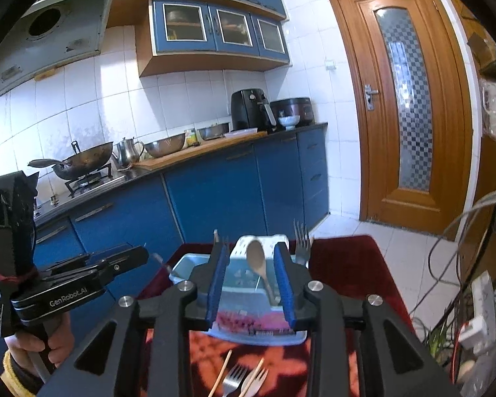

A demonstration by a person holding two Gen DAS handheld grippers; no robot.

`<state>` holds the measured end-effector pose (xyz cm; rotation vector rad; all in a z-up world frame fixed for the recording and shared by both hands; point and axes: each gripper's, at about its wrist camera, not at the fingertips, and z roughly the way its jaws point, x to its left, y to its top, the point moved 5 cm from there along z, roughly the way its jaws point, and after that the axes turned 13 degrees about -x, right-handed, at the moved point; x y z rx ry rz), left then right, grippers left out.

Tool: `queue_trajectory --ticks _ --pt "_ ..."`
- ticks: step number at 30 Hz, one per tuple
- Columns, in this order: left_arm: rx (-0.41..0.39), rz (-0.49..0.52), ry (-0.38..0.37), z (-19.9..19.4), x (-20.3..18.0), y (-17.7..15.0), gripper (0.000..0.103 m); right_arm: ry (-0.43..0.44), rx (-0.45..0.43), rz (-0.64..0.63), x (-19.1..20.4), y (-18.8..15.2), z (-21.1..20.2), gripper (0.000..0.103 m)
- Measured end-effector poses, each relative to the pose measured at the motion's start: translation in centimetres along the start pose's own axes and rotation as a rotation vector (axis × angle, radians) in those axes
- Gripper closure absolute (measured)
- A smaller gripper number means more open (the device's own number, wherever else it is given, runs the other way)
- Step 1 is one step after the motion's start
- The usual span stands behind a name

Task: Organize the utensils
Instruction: 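Withdraw both tools and move them down to the remaining chopsticks and forks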

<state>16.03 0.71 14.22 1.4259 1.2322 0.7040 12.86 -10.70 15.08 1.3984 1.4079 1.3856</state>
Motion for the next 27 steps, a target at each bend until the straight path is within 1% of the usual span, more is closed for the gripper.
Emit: queue_trajectory --ticks 6,14,19,27 --pt "0.036 0.003 0.012 -1.5 -0.1 -2.3 0.066 -0.021 0.030 0.019 -0.1 -2.6 -1.7 0.067" --pt "0.126 -0.014 0.014 -1.9 -0.5 -6.4 0.066 -0.049 0.103 0.030 -1.0 -6.7 -2.6 0.067" --pt "0.190 -0.003 0.018 -1.0 -0.9 -8.9 0.066 -0.077 0.145 0.028 -1.9 -9.2 -2.7 0.063" --pt "0.295 -0.016 0.032 1.2 -0.9 -12.8 0.066 -0.113 0.217 0.039 -3.6 -12.5 -2.3 0.062"
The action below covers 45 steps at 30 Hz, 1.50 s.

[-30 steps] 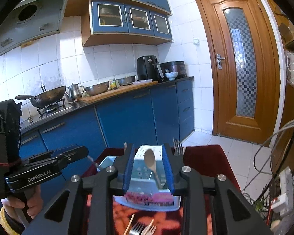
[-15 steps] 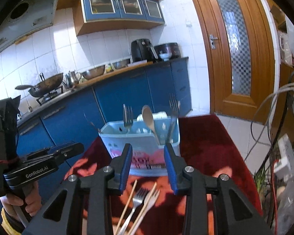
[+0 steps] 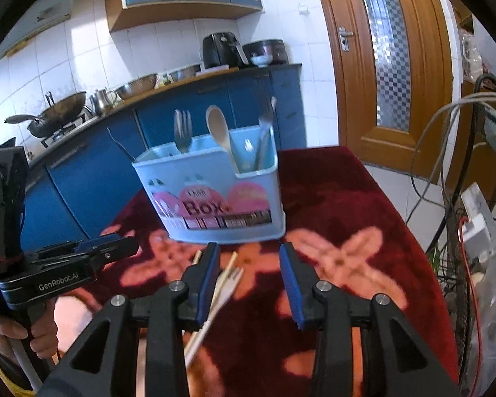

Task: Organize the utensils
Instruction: 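Withdraw both tools and move them down to the remaining chopsticks and forks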

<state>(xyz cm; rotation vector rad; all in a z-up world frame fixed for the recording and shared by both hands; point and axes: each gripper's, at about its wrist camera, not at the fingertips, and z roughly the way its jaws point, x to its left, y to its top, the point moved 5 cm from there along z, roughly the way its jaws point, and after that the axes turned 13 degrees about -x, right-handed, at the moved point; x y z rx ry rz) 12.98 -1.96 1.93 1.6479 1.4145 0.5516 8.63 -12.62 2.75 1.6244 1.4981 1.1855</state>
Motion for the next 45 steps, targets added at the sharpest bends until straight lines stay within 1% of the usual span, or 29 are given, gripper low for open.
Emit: queue_trajectory --ticks 6,13,18,24,30,32,33,35,41,43,45 --pt "0.059 -0.004 0.008 1.9 -0.2 -1.5 0.066 -0.016 0.046 0.045 -1.3 -1.8 0.9 0.060" --pt "0.138 -0.016 0.008 4.0 -0.5 -3.4 0.066 -0.026 0.070 0.073 -2.6 -3.2 1.5 0.059" --pt "0.162 0.012 0.015 4.7 -1.0 -4.0 0.066 -0.026 0.081 0.095 -3.3 -3.8 1.8 0.059" --pt "0.196 0.070 0.020 5.6 -2.3 -5.0 0.066 -0.023 0.088 0.120 -4.0 -4.3 1.9 0.059" --pt "0.192 0.132 0.051 6.3 -2.9 -5.4 0.066 -0.017 0.088 0.142 -4.5 -4.6 2.0 0.058" --pt "0.196 0.141 0.068 6.5 -2.7 -5.5 0.066 -0.015 0.088 0.151 -4.7 -4.7 2.0 0.058" --pt "0.208 0.145 0.082 6.6 -2.5 -5.7 0.064 -0.014 0.088 0.155 -4.8 -4.8 2.0 0.058" --pt "0.210 0.139 0.077 6.6 -2.3 -5.9 0.062 -0.012 0.088 0.161 -5.0 -4.9 2.0 0.058" --pt "0.229 0.159 0.106 6.9 -2.7 -6.0 0.061 -0.006 0.090 0.179 -5.4 -5.2 2.2 0.058" --pt "0.229 0.160 0.106 7.0 -2.9 -6.0 0.064 -0.002 0.088 0.182 -5.4 -5.2 2.2 0.058" --pt "0.223 0.169 0.101 6.8 -3.2 -6.2 0.071 0.001 0.086 0.184 -5.5 -5.2 2.1 0.058"
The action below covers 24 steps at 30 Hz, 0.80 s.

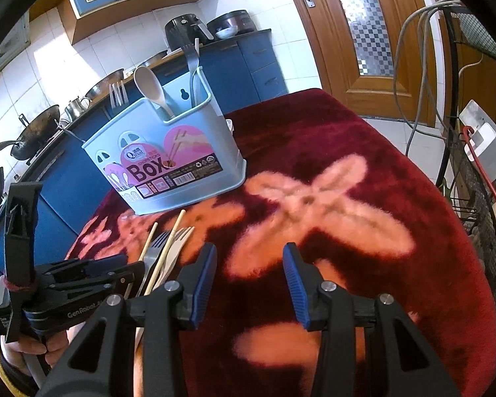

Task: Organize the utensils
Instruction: 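Withdraw both tools and move them down to the remaining chopsticks and forks, then grasp a thin wooden chopstick with the left tool while the right tool grasps another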

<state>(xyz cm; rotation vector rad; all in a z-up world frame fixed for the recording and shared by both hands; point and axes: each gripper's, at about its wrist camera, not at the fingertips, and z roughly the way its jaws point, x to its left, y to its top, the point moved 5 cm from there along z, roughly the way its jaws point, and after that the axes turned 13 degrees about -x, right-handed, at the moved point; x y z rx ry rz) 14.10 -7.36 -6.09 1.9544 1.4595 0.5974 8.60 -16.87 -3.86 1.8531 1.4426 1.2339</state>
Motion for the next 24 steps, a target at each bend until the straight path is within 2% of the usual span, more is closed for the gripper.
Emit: queue_trajectory --ticks 1,5,8,11,24 --pt "-0.002 0.005 -0.001 -0.1 -0.2 -0.1 0.073 0.001 0.000 0.000 0.0 0.0 -0.1 0.058" --pt "-0.005 0.011 -0.029 -0.4 -0.8 -0.2 0.095 0.007 0.001 0.005 0.0 -0.2 -0.1 0.058" --pt "-0.013 -0.024 -0.050 -0.5 -0.6 -0.1 0.099 0.013 0.003 0.003 0.1 -0.3 -0.1 0.058" --pt "-0.037 -0.078 -0.070 -1.0 0.2 0.2 0.101 0.017 0.003 -0.002 0.3 -0.2 -0.3 0.058" --pt "-0.197 -0.298 -0.060 -3.6 6.1 1.4 0.101 0.053 0.048 -0.020 3.3 0.1 1.0 0.058"
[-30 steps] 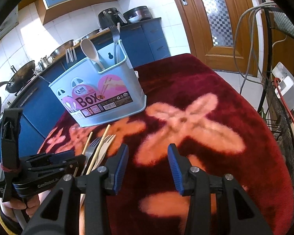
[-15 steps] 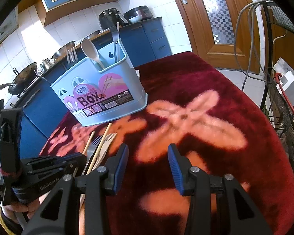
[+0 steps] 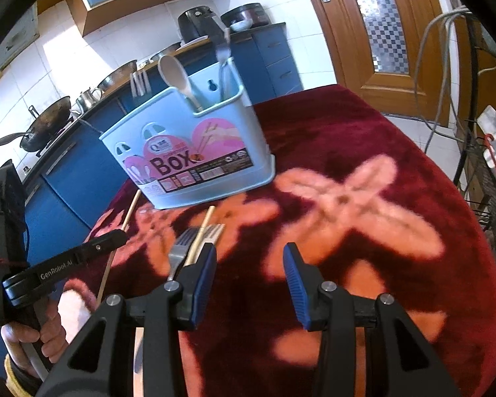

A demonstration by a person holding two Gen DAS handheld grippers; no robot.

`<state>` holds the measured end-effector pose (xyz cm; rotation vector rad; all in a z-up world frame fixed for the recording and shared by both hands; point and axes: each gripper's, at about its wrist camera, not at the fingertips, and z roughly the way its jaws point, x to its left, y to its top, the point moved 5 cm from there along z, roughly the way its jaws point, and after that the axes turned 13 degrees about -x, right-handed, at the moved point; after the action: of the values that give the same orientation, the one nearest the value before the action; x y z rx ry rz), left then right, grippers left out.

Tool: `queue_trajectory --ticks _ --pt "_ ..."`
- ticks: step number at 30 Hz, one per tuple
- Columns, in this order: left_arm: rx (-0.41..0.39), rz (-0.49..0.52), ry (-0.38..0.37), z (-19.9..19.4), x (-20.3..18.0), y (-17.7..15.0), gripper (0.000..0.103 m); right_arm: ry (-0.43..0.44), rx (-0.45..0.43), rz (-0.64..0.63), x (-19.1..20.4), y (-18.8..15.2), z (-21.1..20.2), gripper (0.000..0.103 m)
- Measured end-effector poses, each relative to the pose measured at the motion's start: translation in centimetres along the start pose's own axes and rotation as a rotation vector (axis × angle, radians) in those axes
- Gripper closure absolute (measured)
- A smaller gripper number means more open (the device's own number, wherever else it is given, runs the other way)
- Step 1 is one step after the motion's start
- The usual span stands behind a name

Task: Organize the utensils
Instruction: 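Grasp a thin wooden chopstick with the left tool while the right tool grasps another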

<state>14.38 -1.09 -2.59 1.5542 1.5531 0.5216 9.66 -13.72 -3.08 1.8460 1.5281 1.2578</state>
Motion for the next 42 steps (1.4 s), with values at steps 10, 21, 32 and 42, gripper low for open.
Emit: queue_trajectory --ticks 10,21,32,42 --pt "0.031 -0.076 0.055 1.2 3.1 -0.7 0.101 0.016 0.081 -0.057 3.9 0.4 4.1 0.058" --pt "0.109 -0.119 0.020 2.5 4.2 -1.7 0.100 -0.025 0.151 -0.085 4.5 0.3 7.9 0.081" --pt "0.200 -0.120 -0.006 3.6 4.1 -0.8 0.088 0.035 0.131 -0.052 4.5 1.2 7.0 0.095" --pt "0.286 -0.016 0.025 6.1 2.7 0.5 0.085 0.074 0.103 -0.065 4.9 2.0 5.7 0.095"
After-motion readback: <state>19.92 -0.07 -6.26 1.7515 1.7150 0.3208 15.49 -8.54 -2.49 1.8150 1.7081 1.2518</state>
